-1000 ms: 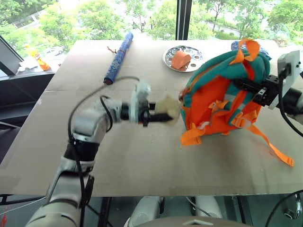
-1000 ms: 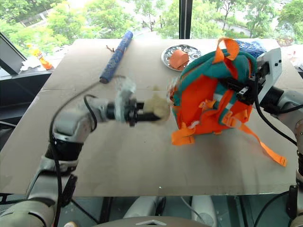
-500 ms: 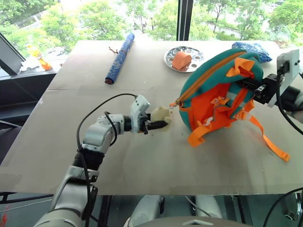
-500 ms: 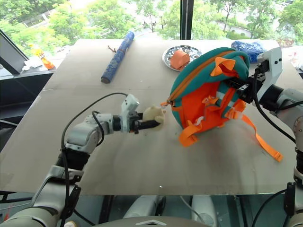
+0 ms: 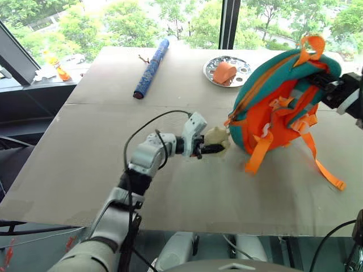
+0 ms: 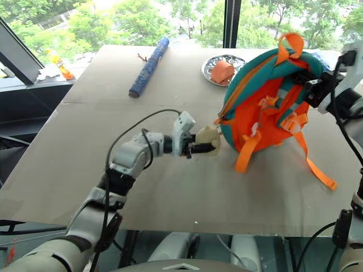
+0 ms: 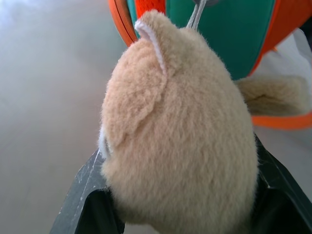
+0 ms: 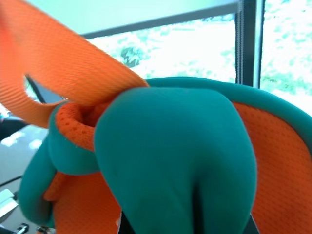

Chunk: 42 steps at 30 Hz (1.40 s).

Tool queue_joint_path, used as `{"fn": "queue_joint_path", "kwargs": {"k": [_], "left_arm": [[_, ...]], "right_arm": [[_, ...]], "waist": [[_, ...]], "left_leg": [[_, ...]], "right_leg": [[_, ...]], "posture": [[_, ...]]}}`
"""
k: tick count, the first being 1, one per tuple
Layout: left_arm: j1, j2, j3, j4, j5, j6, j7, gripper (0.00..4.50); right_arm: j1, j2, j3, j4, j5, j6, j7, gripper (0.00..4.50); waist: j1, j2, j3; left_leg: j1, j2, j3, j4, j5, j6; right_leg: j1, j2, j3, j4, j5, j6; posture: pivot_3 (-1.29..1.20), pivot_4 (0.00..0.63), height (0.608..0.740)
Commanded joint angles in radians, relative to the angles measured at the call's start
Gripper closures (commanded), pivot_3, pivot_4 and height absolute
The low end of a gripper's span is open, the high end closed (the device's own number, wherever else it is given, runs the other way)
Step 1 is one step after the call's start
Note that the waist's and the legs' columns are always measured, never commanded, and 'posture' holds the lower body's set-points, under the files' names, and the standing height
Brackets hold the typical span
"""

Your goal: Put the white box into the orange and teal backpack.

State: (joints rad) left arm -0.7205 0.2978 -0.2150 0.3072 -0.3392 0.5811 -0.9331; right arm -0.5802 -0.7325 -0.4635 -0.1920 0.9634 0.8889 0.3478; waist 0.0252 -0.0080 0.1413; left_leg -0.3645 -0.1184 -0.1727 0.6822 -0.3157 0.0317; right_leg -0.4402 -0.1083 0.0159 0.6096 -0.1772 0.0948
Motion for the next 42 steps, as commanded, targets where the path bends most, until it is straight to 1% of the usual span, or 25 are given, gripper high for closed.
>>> {"fn": "queue_joint_path", "kwargs": {"k": [1,3,5,8,11,13,14,15,16,17,18,20,21,22,24,27,32,35,38,40,42], "left_arm": [[-0.119,-0.022,0.089,0.089,-0.005,-0.085,0.025,2.5],[-0.165,-0.027,0.105,0.129,-0.001,-0.113,0.016,2.5],[-0.179,-0.026,0.107,0.148,0.004,-0.127,-0.005,2.5],[-0.144,-0.015,0.085,0.125,0.013,-0.157,-0.054,2.51],[-0.06,-0.007,0.083,0.047,-0.009,-0.164,-0.096,2.51],[0.006,0.003,0.104,-0.02,-0.027,-0.182,-0.113,1.66],[0.045,0.022,0.111,-0.072,-0.045,-0.159,-0.127,1.23],[0.071,0.035,0.116,-0.109,-0.057,-0.14,-0.136,0.82],[0.1,0.05,0.126,-0.154,-0.072,-0.121,-0.135,0.36],[0.131,0.067,0.137,-0.198,-0.08,-0.112,-0.129,0.0],[0.157,0.08,0.147,-0.233,-0.087,-0.106,-0.119,0.0],[0.21,0.114,0.163,-0.296,-0.097,-0.088,-0.108,0.0],[0.236,0.128,0.175,-0.324,-0.104,-0.077,-0.099,0.0],[0.259,0.139,0.189,-0.348,-0.11,-0.071,-0.088,0.0],[0.304,0.166,0.209,-0.392,-0.121,-0.073,-0.086,0.0],[0.39,0.219,0.266,-0.47,-0.149,-0.077,-0.086,0.0],[0.555,0.295,0.369,-0.596,-0.2,-0.05,-0.061,0.0],[0.653,0.328,0.439,-0.674,-0.233,-0.036,-0.034,0.0],[0.759,0.346,0.504,-0.727,-0.231,-0.052,-0.005,0.0],[0.83,0.345,0.549,-0.747,-0.237,-0.05,0.018,0.0],[0.886,0.329,0.583,-0.776,-0.254,-0.041,0.053,0.0]], "right_arm": [[-0.052,-0.004,-0.089,-0.066,0.063,-0.047,-0.008,4.5],[-0.029,0.002,-0.084,-0.105,0.082,-0.041,-0.001,4.5],[0.001,0.006,-0.074,-0.135,0.086,-0.035,0.001,4.5],[0.097,-0.009,-0.021,-0.219,0.036,-0.043,0.035,4.5],[0.224,-0.04,0.069,-0.32,-0.046,-0.052,0.077,4.5],[0.314,-0.055,0.113,-0.356,-0.129,-0.085,0.086,3.76],[0.369,-0.068,0.114,-0.378,-0.153,-0.1,0.108,3.34],[0.405,-0.075,0.112,-0.392,-0.168,-0.112,0.125,2.94],[0.44,-0.077,0.09,-0.405,-0.159,-0.115,0.143,2.47],[0.476,-0.084,0.067,-0.417,-0.159,-0.121,0.162,1.98],[0.499,-0.088,0.043,-0.422,-0.155,-0.123,0.172,1.45],[0.546,-0.103,-0.011,-0.435,-0.134,-0.121,0.208,0.68],[0.568,-0.113,-0.034,-0.441,-0.13,-0.117,0.225,0.19],[0.597,-0.128,-0.056,-0.449,-0.13,-0.111,0.248,0.04],[0.655,-0.15,-0.098,-0.464,-0.138,-0.111,0.282,0.04],[0.79,-0.167,-0.197,-0.509,-0.138,-0.119,0.367,0.04],[0.979,-0.114,-0.316,-0.547,-0.179,-0.208,0.481,0.04],[1.054,-0.086,-0.356,-0.55,-0.219,-0.259,0.522,0.04],[1.104,-0.064,-0.383,-0.533,-0.252,-0.289,0.538,0.04],[1.134,-0.049,-0.389,-0.522,-0.28,-0.308,0.542,0.04],[1.166,-0.033,-0.384,-0.506,-0.318,-0.335,0.547,0.04]], "waist": [[-0.01,0.0,0.0],[-0.016,0.0,0.0],[-0.025,0.0,0.0],[-0.037,0.0,0.0],[-0.042,0.0,0.0],[-0.042,0.0,0.0],[-0.041,0.0,0.0],[-0.039,0.0,0.0],[-0.039,0.0,0.0],[-0.038,0.0,0.0],[-0.036,0.0,0.0],[-0.033,0.0,0.0],[-0.03,0.0,0.0],[-0.027,0.001,0.0],[-0.023,0.0,0.0],[-0.012,0.0,0.0],[-0.008,0.0,0.0],[-0.008,0.001,0.0],[-0.008,0.001,0.0],[-0.009,0.001,0.0],[-0.008,0.001,0.0]], "left_leg": [[-0.001,0.0,0.0,0.0,0.0,0.0],[-0.003,0.0,0.001,0.0,0.0,0.0],[-0.003,0.0,0.002,0.0,0.0,0.0],[-0.004,0.0,0.002,0.0,0.0,0.0],[-0.004,0.0,0.002,0.0,0.0,0.0],[-0.003,0.0,0.002,0.0,0.0,0.0],[-0.003,0.0,0.002,0.0,0.0,0.0],[-0.003,0.0,0.002,0.0,0.0,0.0],[-0.002,0.0,0.002,-0.001,0.0,0.0],[-0.001,0.0,0.002,-0.001,0.0,0.0],[0.0,0.0,0.001,-0.001,0.0,0.0],[0.004,0.0,0.001,-0.001,0.0,0.0],[0.004,0.0,0.001,-0.001,0.0,0.0],[0.005,0.0,0.001,0.0,0.0,0.0],[0.006,0.001,0.001,-0.001,-0.001,0.001],[0.006,0.001,0.001,-0.001,-0.001,0.001],[0.006,0.002,0.001,-0.002,-0.001,0.001],[0.01,0.002,0.002,-0.004,-0.001,0.001],[0.017,0.002,0.003,-0.005,-0.002,0.002],[0.021,0.003,0.005,-0.008,-0.003,0.003],[0.022,0.003,0.006,-0.01,-0.003,0.003]], "right_leg": [[-0.001,0.0,0.0,0.0,0.0,0.0],[-0.002,0.0,0.0,0.0,0.0,0.0],[-0.004,-0.001,0.0,0.0,0.0,0.0],[-0.005,-0.001,0.0,0.0,0.0,0.0],[-0.006,-0.001,-0.001,0.001,0.0,0.0],[-0.006,0.0,0.0,0.0,0.0,0.0],[-0.006,0.0,0.0,0.0,0.0,0.0],[-0.006,0.0,0.0,0.0,0.0,0.0],[-0.006,0.0,0.0,0.001,0.0,0.0],[-0.005,0.0,0.0,0.001,0.001,-0.001],[-0.005,0.0,0.0,0.001,0.002,-0.001],[-0.002,0.001,0.001,0.0,0.004,-0.001],[-0.002,0.001,0.001,0.0,0.004,-0.001],[0.0,0.001,0.0,0.0,0.005,-0.001],[0.002,0.002,0.0,-0.001,0.005,-0.001],[0.001,0.002,0.0,-0.001,0.005,-0.001],[0.002,0.002,0.0,-0.003,0.005,-0.002],[0.005,0.002,0.001,-0.003,0.005,-0.001],[0.011,0.002,0.001,-0.003,0.004,-0.001],[0.014,0.002,0.003,-0.004,0.004,0.0],[0.014,0.003,0.003,-0.004,0.003,0.0]], "posture": [[0.0,0.15,0.731],[0.0,0.15,0.731],[0.0,0.15,0.731],[0.0,0.15,0.731],[0.0,0.15,0.731],[0.0,0.15,0.731],[0.0,0.15,0.731],[0.0,0.15,0.731],[0.0,0.15,0.731],[0.0,0.15,0.731],[0.0,0.15,0.731],[0.0,0.15,0.731],[0.0,0.15,0.731],[0.0,0.15,0.731],[0.0,0.15,0.731],[0.0,0.15,0.731],[0.0,0.15,0.731],[0.0,0.15,0.731],[0.0,0.15,0.731],[0.0,0.15,0.731],[0.0,0.15,0.731]]}}
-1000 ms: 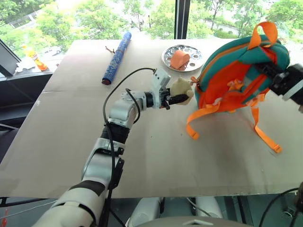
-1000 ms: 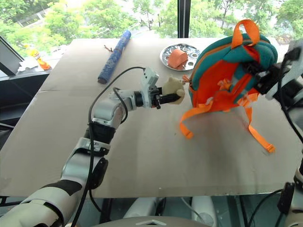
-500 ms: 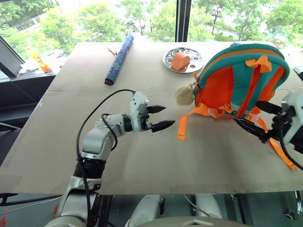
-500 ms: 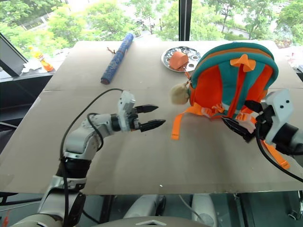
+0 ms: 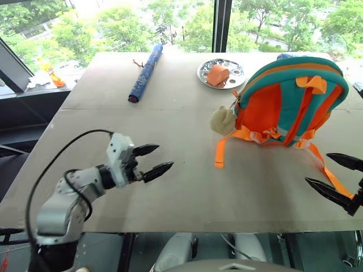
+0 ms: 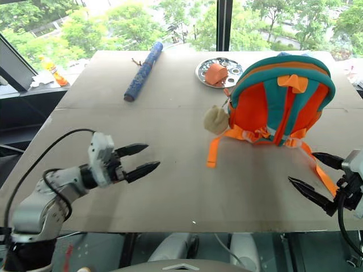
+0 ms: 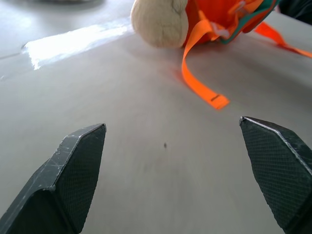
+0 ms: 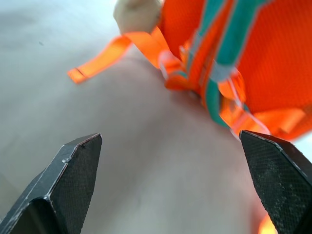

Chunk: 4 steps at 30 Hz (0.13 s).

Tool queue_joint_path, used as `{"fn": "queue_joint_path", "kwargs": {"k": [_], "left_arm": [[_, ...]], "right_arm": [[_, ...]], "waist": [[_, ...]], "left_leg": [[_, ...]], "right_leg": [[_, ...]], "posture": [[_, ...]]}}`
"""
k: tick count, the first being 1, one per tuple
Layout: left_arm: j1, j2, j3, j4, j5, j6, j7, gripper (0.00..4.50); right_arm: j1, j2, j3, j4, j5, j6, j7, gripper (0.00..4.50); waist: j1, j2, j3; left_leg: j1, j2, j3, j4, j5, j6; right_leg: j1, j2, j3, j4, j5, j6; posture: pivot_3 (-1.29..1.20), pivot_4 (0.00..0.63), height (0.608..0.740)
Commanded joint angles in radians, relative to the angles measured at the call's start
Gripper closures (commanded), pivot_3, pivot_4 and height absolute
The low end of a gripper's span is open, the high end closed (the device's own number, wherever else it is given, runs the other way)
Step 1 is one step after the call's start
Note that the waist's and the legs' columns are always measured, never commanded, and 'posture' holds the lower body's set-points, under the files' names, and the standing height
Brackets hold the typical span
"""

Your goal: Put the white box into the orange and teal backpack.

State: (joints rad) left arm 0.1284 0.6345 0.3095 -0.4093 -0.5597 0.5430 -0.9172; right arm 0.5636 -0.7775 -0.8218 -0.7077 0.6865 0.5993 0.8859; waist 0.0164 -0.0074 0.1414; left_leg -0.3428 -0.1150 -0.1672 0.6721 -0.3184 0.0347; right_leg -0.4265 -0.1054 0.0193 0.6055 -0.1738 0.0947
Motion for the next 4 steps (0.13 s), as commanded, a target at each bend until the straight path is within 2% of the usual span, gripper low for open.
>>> {"fn": "queue_joint_path", "kwargs": {"k": [1,4], "left_arm": [[0.067,-0.017,0.065,-0.072,-0.026,-0.019,0.048,0.0],[0.141,-0.032,0.079,-0.086,-0.024,-0.05,0.051,0.0]], "right_arm": [[0.031,0.023,-0.02,0.018,-0.057,-0.061,0.008,0.04],[0.045,0.042,0.0,0.043,-0.08,-0.088,0.014,0.04]], "waist": [[0.001,0.0,0.0],[0.001,0.0,0.0]], "left_leg": [[0.0,0.0,0.0,0.0,0.0,0.0],[0.0,0.0,0.0,0.0,0.0,0.0]], "right_leg": [[0.0,0.0,0.0,0.0,0.0,0.0],[0.0,0.0,0.0,-0.001,0.0,0.0]], "posture": [[0.0,0.15,0.731],[0.0,0.15,0.731]]}}
